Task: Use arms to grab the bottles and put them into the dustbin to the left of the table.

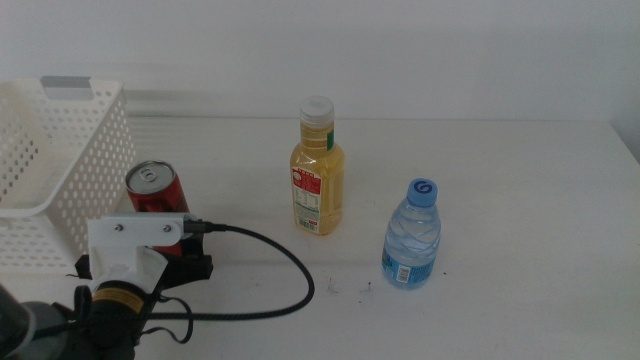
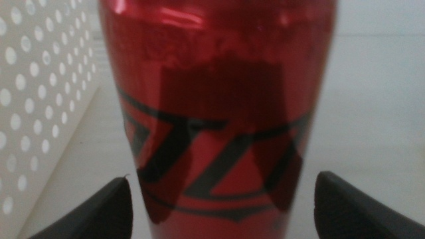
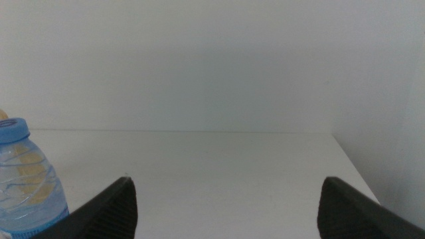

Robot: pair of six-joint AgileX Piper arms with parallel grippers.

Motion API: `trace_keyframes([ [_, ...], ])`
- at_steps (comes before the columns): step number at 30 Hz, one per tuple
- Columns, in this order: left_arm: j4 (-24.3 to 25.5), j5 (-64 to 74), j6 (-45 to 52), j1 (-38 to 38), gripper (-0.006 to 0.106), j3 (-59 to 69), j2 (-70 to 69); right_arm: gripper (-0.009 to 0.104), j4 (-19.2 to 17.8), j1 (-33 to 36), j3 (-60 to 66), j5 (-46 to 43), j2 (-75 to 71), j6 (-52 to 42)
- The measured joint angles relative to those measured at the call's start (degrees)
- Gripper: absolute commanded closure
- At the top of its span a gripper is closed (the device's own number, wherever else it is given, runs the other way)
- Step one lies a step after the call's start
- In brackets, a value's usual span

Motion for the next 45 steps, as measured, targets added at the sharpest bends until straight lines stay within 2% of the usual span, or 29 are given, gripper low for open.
trace_keyframes([
  [7, -2.38, -0.11, 2.14, 0.00, 0.007, -3.87, 2.69, 0.004, 0.00, 0.00, 0.00, 0.00, 0.00, 0.00],
  [18, -0.76, -0.22, 3.44, 2.57, 0.008, -7.92, 6.35, 0.004, 0.00, 0.00, 0.00, 0.00, 0.00, 0.00],
  [21, 0.84, -0.22, 3.56, 3.59, 0.020, -7.90, 6.55, 0.004, 0.00, 0.00, 0.00, 0.00, 0.00, 0.00],
  [26, 6.65, -0.11, 3.70, 5.40, 0.057, -7.90, 6.55, 0.004, 0.00, 0.00, 0.00, 0.00, 0.00, 0.00],
  [31, 9.24, 4.16, 3.70, 5.64, 0.085, -5.40, 0.48, 0.004, 0.00, 0.00, 0.00, 0.00, 0.00, 0.00],
  [34, 9.94, 13.77, 3.70, 5.64, 0.091, -4.64, -8.87, 0.004, 0.00, 0.00, 0.00, 0.00, 0.00, 0.00],
  [37, 9.84, 33.01, 5.10, 5.64, 0.092, -7.16, -20.44, 0.004, 0.00, 0.00, 0.00, 0.00, 0.00, 0.00],
  [41, 9.83, 62.40, 9.37, 7.34, 0.092, -16.61, -33.06, 0.004, 0.00, 0.00, 0.00, 0.00, 0.00, 0.00],
  [45, 11.30, 87.23, 11.75, 12.86, 0.092, -28.59, -35.68, 0.004, 0.00, 0.00, 0.00, 0.00, 0.00, 0.00],
])
